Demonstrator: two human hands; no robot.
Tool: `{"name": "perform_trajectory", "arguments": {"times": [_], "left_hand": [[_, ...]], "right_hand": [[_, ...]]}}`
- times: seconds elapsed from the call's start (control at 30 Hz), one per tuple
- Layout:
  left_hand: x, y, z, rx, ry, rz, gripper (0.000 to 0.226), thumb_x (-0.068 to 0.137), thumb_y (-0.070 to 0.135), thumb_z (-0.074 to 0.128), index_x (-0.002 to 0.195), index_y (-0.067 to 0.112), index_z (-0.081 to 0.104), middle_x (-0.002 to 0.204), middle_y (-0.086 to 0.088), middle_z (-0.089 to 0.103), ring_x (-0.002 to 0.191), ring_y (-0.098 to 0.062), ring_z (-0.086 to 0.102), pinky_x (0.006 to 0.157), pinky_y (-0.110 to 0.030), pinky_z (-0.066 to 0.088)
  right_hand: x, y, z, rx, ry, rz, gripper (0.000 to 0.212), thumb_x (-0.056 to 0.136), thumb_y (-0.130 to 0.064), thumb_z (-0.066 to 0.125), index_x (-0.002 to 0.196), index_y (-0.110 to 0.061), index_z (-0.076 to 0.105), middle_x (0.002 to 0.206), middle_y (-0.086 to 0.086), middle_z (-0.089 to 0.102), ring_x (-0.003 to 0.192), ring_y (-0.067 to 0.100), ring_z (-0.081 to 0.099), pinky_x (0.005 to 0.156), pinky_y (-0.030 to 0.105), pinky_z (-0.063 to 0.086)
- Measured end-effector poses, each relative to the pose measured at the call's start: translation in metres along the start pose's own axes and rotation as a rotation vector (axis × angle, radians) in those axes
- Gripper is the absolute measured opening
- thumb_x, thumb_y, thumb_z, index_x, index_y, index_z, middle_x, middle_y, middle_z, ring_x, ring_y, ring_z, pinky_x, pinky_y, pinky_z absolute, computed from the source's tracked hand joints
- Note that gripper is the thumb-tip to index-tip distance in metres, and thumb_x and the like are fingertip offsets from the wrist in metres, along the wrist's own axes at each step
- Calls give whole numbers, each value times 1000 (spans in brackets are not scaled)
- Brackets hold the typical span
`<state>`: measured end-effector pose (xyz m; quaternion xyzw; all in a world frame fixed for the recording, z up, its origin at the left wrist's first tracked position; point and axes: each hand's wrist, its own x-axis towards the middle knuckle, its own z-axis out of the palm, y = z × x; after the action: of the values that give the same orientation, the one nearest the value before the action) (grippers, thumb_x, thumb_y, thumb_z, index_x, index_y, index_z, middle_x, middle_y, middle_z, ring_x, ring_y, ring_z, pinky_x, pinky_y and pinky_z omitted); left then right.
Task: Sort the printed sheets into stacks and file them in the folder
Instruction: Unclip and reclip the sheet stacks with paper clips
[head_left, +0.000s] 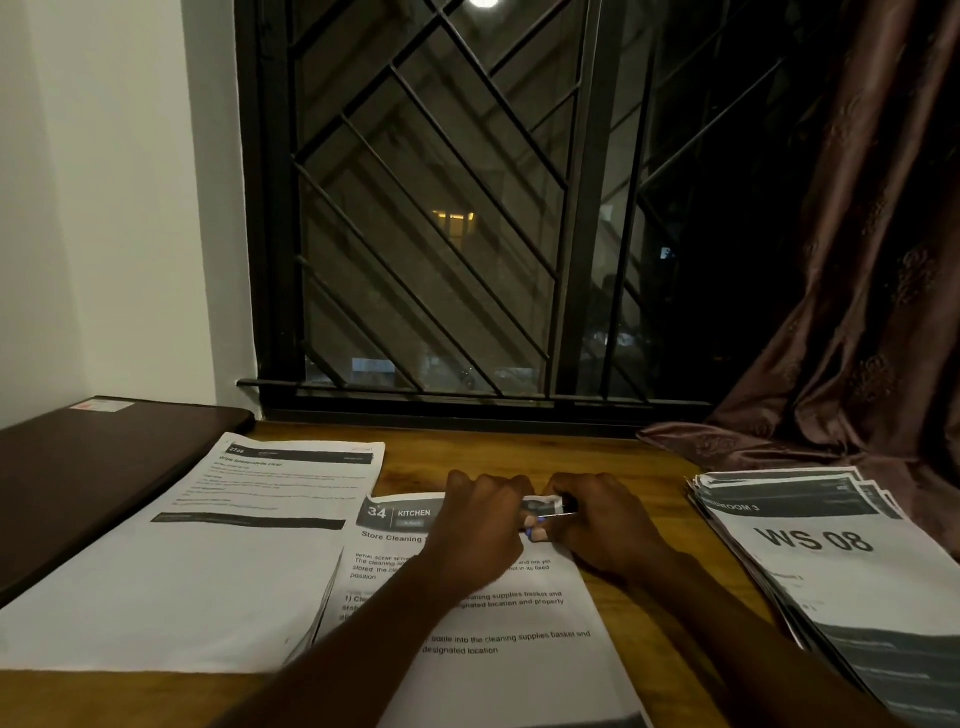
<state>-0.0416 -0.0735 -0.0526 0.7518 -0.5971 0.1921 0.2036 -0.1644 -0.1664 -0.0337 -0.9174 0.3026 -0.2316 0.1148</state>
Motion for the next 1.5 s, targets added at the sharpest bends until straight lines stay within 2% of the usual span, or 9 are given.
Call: {"name": "perform_trajectory", "arguments": {"times": [0.37, 0.57, 0.73, 0.9, 1.13, 1.2, 1.3, 1.4, 1.5], "left_hand": [[-1, -15, 0, -540, -32, -61, 24, 87, 33, 65, 110, 39, 60, 101, 13, 69, 88, -5, 62, 75, -29, 53], [6, -7, -14, -630, 36, -78, 10, 85, 23, 70, 84, 32, 68, 81, 12, 69, 76, -1, 63, 66, -19, 47], [10, -7, -37, -674, 150, -190, 8, 90, 20, 62, 90, 28, 63, 86, 7, 65, 79, -3, 59, 63, -14, 40], [31, -11, -89, -830, 267, -270, 3, 90, 21, 63, 92, 23, 64, 84, 8, 64, 75, 0, 60, 64, -18, 43], [29, -44, -124, -758, 428, -249, 65, 80, 41, 73, 136, 33, 40, 140, 7, 46, 122, -11, 46, 97, -29, 46], [17, -69, -119, -691, 372, -379, 81, 73, 51, 76, 140, 27, 39, 143, 3, 46, 128, -16, 46, 103, -40, 45], [-9, -101, -131, -973, 69, -644, 67, 76, 55, 72, 130, 24, 48, 121, -2, 65, 108, -23, 63, 81, -39, 56], [-31, -132, -147, -1233, -239, -734, 33, 83, 28, 72, 110, 9, 66, 103, -9, 73, 88, -21, 72, 79, -34, 58], [-50, -162, -159, -1016, -170, -748, 25, 84, -2, 68, 107, 8, 65, 97, -5, 71, 71, -12, 69, 71, -25, 56]], "right_hand": [[-3, 29, -39, 169, -412, 17, 33, 74, -31, 79, 102, -27, 63, 99, -11, 63, 86, 8, 61, 69, 21, 52], [-7, 47, -42, 261, -347, 125, 41, 76, -20, 78, 115, -22, 65, 111, -2, 64, 101, 30, 64, 76, 35, 56], [-13, 16, -69, 393, -202, 132, 44, 81, -44, 67, 120, -26, 60, 119, -5, 64, 103, 12, 63, 85, 23, 52], [-24, -30, -94, 576, -682, 102, 40, 79, -49, 66, 116, -32, 62, 112, -10, 70, 103, 12, 66, 88, 30, 53], [-3, -40, -122, 355, -184, 292, 17, 86, -35, 65, 95, -21, 61, 93, -3, 64, 77, 11, 58, 67, 22, 47], [8, -42, -126, 398, -141, 320, 19, 87, -29, 65, 99, -14, 63, 102, 4, 63, 78, 16, 56, 75, 25, 45], [29, -55, -101, 565, -80, 327, 33, 88, -19, 65, 116, -1, 63, 110, 9, 63, 83, 22, 58, 77, 26, 49], [45, -77, -53, 847, -135, 366, 30, 86, -11, 67, 113, 2, 64, 104, 15, 70, 84, 27, 68, 80, 34, 57], [48, -108, -6, 986, -220, 406, 28, 82, -3, 69, 110, 1, 66, 98, 15, 71, 82, 29, 70, 76, 39, 58]]}}
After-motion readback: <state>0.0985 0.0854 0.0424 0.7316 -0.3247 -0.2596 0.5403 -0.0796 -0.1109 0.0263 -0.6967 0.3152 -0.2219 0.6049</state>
